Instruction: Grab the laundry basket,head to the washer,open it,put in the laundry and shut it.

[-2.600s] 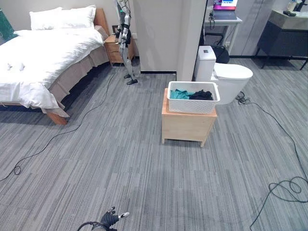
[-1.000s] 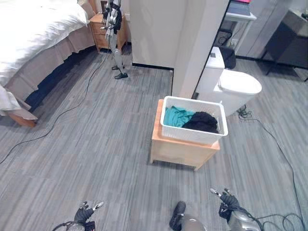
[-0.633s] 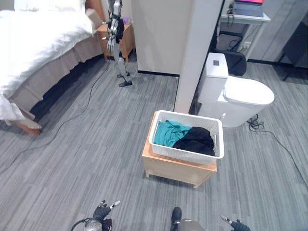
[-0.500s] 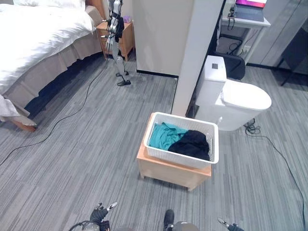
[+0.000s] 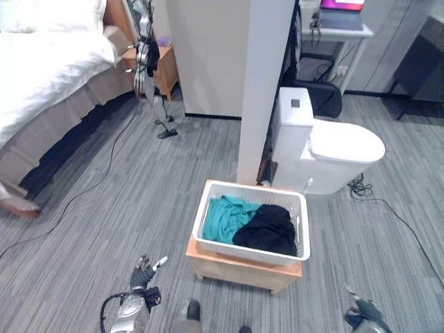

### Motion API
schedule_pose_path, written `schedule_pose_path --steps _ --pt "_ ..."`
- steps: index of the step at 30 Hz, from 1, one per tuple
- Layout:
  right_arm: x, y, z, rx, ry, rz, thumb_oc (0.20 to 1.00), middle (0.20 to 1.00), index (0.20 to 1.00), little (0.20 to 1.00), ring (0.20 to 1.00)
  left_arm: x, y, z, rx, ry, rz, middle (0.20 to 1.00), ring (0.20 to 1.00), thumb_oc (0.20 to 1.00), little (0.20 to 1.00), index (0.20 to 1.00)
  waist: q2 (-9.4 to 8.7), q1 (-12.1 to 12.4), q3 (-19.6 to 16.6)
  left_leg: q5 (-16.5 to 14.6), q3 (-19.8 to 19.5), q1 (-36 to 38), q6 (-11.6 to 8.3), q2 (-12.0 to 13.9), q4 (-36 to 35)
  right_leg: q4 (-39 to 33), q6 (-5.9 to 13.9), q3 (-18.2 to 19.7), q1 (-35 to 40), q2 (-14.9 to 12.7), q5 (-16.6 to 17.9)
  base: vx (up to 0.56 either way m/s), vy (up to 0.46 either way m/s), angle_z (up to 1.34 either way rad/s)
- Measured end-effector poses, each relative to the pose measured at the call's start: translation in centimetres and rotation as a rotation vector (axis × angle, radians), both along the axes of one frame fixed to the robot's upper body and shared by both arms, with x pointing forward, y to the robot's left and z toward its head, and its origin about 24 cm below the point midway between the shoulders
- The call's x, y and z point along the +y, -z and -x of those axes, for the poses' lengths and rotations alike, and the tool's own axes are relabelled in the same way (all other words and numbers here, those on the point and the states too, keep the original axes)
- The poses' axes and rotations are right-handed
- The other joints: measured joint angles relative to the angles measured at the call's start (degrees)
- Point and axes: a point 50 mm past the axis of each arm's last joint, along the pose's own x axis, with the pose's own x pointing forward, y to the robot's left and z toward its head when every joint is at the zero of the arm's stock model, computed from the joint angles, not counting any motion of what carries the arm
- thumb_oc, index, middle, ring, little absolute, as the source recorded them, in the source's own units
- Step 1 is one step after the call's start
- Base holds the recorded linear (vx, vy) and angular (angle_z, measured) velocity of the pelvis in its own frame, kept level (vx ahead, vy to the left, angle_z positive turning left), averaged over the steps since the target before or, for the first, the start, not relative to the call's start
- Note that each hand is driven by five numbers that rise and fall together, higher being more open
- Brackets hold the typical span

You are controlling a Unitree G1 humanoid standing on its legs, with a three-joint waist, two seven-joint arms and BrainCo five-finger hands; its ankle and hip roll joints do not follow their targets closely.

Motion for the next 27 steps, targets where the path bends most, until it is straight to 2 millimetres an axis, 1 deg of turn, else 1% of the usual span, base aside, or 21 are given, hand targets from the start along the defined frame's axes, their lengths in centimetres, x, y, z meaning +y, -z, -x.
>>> schedule_pose_path --steps 1,2,3,4,5,6,7,9,10,11,14,16,17,18,19,21,22,24,25,26,27 --pt "-0.4 -0.4 -0.2 -0.022 0.028 0.014 1.0 1.0 1.0 1.0 1.0 0.6 -0.7 0.0 -0.027 0.0 -0.02 1.0 1.0 1.0 1.0 1.0 -0.13 0.45 0.11 0.13 1.89 1.21 0.62 -0.53 -1.06 0.48 0.51 1.15 0.06 -0.88 -0.24 0.13 0.123 -0.71" --pt "-0.8 -1.2 -0.5 -0.056 0.036 0.05 1.0 1.0 1.0 1.0 1.0 1.7 -2.1 -0.3 -0.08 -0.013 -0.043 1.0 1.0 1.0 1.0 1.0 -0.61 0.12 -0.05 -0.8 3.14 1.81 2.05 -1.83 -1.14 0.52 1.46 1.79 0.21 -2.38 -0.54 0.1 0.089 -0.52" --pt "-1.2 -1.8 -0.6 -0.082 0.039 0.078 1.0 1.0 1.0 1.0 1.0 2.2 -3.2 -0.5 -0.128 -0.013 -0.056 1.0 1.0 1.0 1.0 1.0 -0.62 0.08 -0.04 -1.13 3.48 2.02 2.53 -2.49 -1.15 0.54 1.89 2.17 0.39 -3.06 -0.73 0.1 0.079 -0.18" --pt "-1.7 -3.1 -0.9 -0.121 0.014 0.142 1.0 1.0 1.0 1.0 1.0 3.0 -4.8 -0.7 -0.195 -0.024 -0.071 1.0 1.0 1.0 1.0 1.0 -0.51 -0.17 -0.02 -1.36 3.34 2.34 2.89 -3.54 -1.14 0.31 2.52 2.13 0.91 -4.13 -0.86 0.08 0.046 0.03" --pt "-1.7 -3.9 -1.4 -0.142 -0.017 0.176 1.0 1.0 1.0 1.0 1.0 3.6 -5.8 -1.0 -0.232 -0.029 -0.087 1.0 1.0 1.0 1.0 1.0 -0.38 -0.29 -0.11 -1.71 3.25 2.51 3.42 -4.08 -1.16 0.11 2.97 2.08 1.23 -4.62 -0.96 0.08 0.046 0.07" --pt "-1.7 -5.1 -2.3 -0.186 -0.053 0.217 1.0 1.0 1.0 1.0 1.0 4.3 -6.9 -1.1 -0.262 -0.026 -0.115 1.0 1.0 1.0 1.0 1.0 -0.25 -0.37 -0.17 -1.96 3.41 2.54 3.76 -4.49 -1.16 -0.09 3.33 2.08 1.27 -5.07 -1.06 0.1 0.035 0.01" --pt "-1.7 -6.9 -3.4 -0.238 -0.118 0.286 1.0 1.0 1.0 1.0 1.0 5.2 -8.1 -0.8 -0.287 -0.008 -0.16 1.0 1.0 1.0 1.0 1.0 0.09 -0.45 -0.29 -2.14 3.55 2.55 3.99 -4.89 -1.17 -0.23 3.7 2.07 1.31 -5.49 -0.93 0.07 0.023 -0.03" --pt "-1.6 -8.6 -5.0 -0.269 -0.193 0.343 1.0 1.0 1.0 1.0 1.0 5.5 -8.8 -1.2 -0.293 0.02 -0.188 1.0 1.0 1.0 1.0 1.0 0.49 -0.33 -0.51 -2.44 3.52 3.01 4.4 -5.32 -1.24 -0.24 4.0 1.92 1.84 -5.89 -1.01 0.04 0.014 0.03" --pt "-1.5 -9.1 -5.7 -0.284 -0.226 0.364 1.0 1.0 1.0 1.0 1.0 5.4 -8.8 -1.2 -0.278 0.046 -0.195 1.0 1.0 1.0 1.0 1.0 0.67 -0.34 -0.57 -2.45 3.41 3.15 4.4 -5.44 -1.2 -0.23 4.07 1.78 2.0 -5.97 -1.06 0.01 0.009 0.05" --pt "-1.1 -10.0 -7.3 -0.312 -0.27 0.387 1.0 1.0 1.0 1.0 1.0 5.3 -8.6 -1.5 -0.264 0.068 -0.187 1.0 1.0 1.0 1.0 1.0 0.93 -0.26 -0.94 -2.53 3.39 3.19 4.46 -5.5 -1.23 -0.25 4.17 1.74 1.95 -6.04 -1.12 0.0 0.011 0.04" --pt "-0.7 -11.3 -9.7 -0.299 -0.409 0.432 1.0 1.0 1.0 1.0 1.0 3.4 -8.3 -3.0 -0.237 0.173 -0.16 1.0 1.0 1.0 1.0 1.0 1.47 0.08 -1.3 -2.15 2.99 1.59 4.35 -5.45 -1.19 -0.23 4.24 1.24 0.4 -5.89 -0.85 -0.08 -0.009 0.08" --pt "-0.7 -12.5 -11.5 -0.288 -0.504 0.468 1.0 1.0 1.0 1.0 1.0 1.9 -8.4 -4.9 -0.226 0.261 -0.169 1.0 1.0 1.0 1.0 1.0 1.67 0.1 -1.36 -1.35 2.75 -0.74 4.38 -5.31 -1.17 -0.22 4.28 0.99 -1.81 -5.7 -0.26 -0.18 -0.033 0.06" --pt "-0.7 -14.0 -13.5 -0.329 -0.539 0.497 1.0 1.0 1.0 1.0 1.0 0.5 -9.3 -6.9 -0.257 0.312 -0.166 1.0 1.0 1.0 1.0 1.0 1.86 -0.16 -1.17 -0.3 2.79 -2.98 4.49 -5.07 -1.15 -0.2 4.38 0.97 -4.07 -5.48 0.61 -0.38 -0.074 0.04" --pt "-0.6 -14.7 -14.8 -0.333 -0.566 0.513 1.0 1.0 1.0 1.0 1.0 -0.5 -10.1 -8.8 -0.271 0.359 -0.188 1.0 1.0 1.0 1.0 1.0 1.14 -0.43 -0.41 0.45 2.48 -4.62 4.65 -4.89 -1.1 -0.15 4.37 0.81 -5.58 -5.16 1.14 -0.31 -0.059 0.05" --pt "-0.5 -15.1 -15.6 -0.328 -0.585 0.52 1.0 1.0 1.0 1.0 1.0 -1.1 -10.5 -10.1 -0.275 0.382 -0.204 1.0 1.0 1.0 1.0 1.0 1.16 -0.44 -0.08 0.9 2.3 -5.72 4.61 -4.69 -1.04 0.23 4.35 0.72 -6.74 -4.98 1.22 -0.22 -0.042 0.06" --pt "0.4 -16.4 -18.1 -0.349 -0.626 0.527 1.0 1.0 1.0 1.0 1.0 -2.1 -11.9 -13.0 -0.28 0.401 -0.234 1.0 1.0 1.0 1.0 1.0 0.24 -0.76 2.53 1.78 2.03 -7.62 4.12 -4.17 -0.99 0.58 4.19 0.61 -8.69 -4.52 1.61 -0.11 -0.015 0.01" --pt "1.2 -17.7 -19.7 -0.393 -0.641 0.535 1.0 1.0 1.0 1.0 1.0 -2.7 -13.1 -14.6 -0.302 0.387 -0.223 1.0 1.0 1.0 1.0 1.0 -0.89 -1.37 4.85 2.46 1.99 -9.39 4.07 -3.83 -1.0 -0.13 4.09 0.64 -10.1 -4.13 2.72 -0.13 -0.011 -0.01" --pt "1.2 -18.0 -20.7 -0.382 -0.63 0.525 1.0 1.0 1.0 1.0 1.0 -2.8 -12.5 -16.0 -0.239 0.34 -0.197 1.0 1.0 1.0 1.0 1.0 -1.56 -2.09 6.9 2.86 1.9 -9.86 3.98 -3.77 -1.0 -0.24 4.04 0.45 -10.73 -4.05 3.16 -0.11 -0.011 0.01" --pt "1.6 -18.1 -21.9 -0.359 -0.627 0.499 1.0 1.0 1.0 1.0 1.0 -1.8 -11.5 -16.9 -0.091 0.278 -0.239 1.0 1.0 1.0 1.0 1.0 -1.75 -2.49 8.29 3.07 1.96 -10.52 3.69 -3.61 -1.0 -0.5 3.91 0.51 -11.19 -3.95 3.36 -0.08 -0.01 -0.02" --pt "1.9 -18.5 -22.5 -0.374 -0.628 0.486 1.0 1.0 1.0 1.0 1.0 -0.7 -11.6 -17.1 -0.023 0.231 -0.261 1.0 1.0 1.0 1.0 1.0 -1.74 -2.82 9.02 3.25 1.9 -11.42 3.44 -3.52 -1.02 -0.38 3.68 0.53 -12.06 -3.83 3.68 -0.08 -0.007 -0.04" --pt "2.0 -19.3 -23.0 -0.408 -0.62 0.486 1.0 1.0 1.0 1.0 1.0 0.4 -12.5 -17.4 -0.026 0.179 -0.278 1.0 1.0 1.0 1.0 1.0 -1.57 -3.55 10.43 3.53 1.94 -12.61 3.46 -3.44 -1.02 -0.23 3.77 0.52 -13.27 -3.71 4.18 -0.06 -0.005 -0.01"
